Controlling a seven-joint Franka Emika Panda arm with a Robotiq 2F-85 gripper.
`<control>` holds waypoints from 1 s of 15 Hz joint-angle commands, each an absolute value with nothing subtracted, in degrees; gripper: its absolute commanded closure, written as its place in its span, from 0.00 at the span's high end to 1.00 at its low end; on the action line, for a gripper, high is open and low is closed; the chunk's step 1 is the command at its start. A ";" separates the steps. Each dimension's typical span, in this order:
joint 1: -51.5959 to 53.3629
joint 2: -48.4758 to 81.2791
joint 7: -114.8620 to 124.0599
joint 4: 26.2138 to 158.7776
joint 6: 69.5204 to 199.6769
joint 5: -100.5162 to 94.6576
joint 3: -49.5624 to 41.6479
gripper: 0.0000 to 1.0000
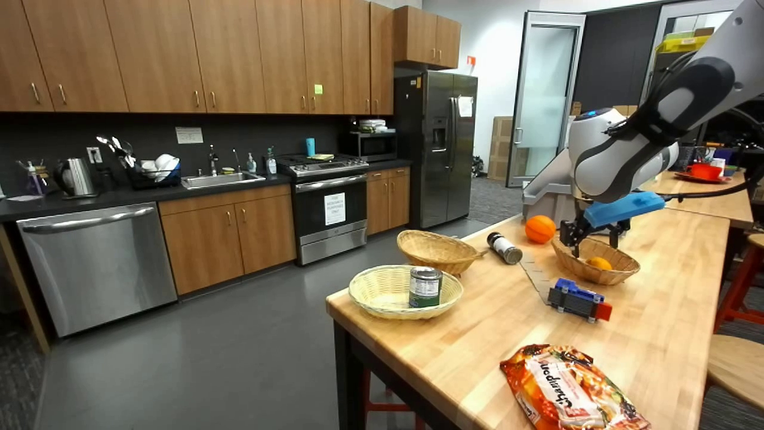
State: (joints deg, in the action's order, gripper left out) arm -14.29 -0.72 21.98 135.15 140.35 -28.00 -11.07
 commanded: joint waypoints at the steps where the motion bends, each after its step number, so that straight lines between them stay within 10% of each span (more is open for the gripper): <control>1: -13.85 -0.80 22.62 135.73 140.28 -27.38 -11.64 1.00; 14: -13.83 -1.68 24.27 139.93 140.38 -27.47 -11.63 1.00; 15: -13.81 -1.74 24.48 140.22 140.45 -27.50 -11.61 0.78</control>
